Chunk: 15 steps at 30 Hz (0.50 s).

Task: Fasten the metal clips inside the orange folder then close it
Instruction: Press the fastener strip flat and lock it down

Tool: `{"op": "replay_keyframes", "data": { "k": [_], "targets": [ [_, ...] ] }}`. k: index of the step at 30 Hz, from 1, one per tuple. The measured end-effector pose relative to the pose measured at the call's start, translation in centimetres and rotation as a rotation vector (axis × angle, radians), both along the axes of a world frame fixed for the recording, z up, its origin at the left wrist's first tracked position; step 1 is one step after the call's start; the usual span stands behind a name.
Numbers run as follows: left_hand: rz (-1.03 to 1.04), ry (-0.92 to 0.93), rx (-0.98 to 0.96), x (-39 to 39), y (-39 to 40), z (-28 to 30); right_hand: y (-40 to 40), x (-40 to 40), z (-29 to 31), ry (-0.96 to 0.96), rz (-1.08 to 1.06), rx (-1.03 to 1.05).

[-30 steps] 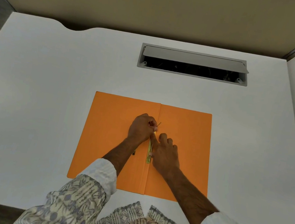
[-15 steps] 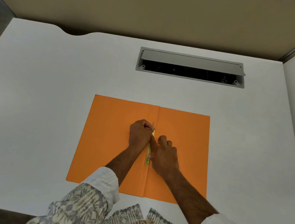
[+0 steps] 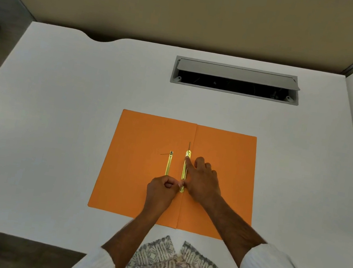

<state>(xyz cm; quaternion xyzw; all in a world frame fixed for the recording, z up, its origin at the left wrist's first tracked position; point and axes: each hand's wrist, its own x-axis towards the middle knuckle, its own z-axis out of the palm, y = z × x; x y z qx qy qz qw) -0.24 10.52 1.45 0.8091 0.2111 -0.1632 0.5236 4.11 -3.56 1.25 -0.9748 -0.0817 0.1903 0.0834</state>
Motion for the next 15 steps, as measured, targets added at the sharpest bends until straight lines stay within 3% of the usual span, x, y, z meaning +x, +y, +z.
{"op": "replay_keyframes", "data": {
  "k": [15],
  "targets": [
    [0.077, 0.012, 0.046, -3.1, -1.0, 0.3, 0.2, -0.4, 0.4, -0.019, 0.022, -0.004]
  ]
}}
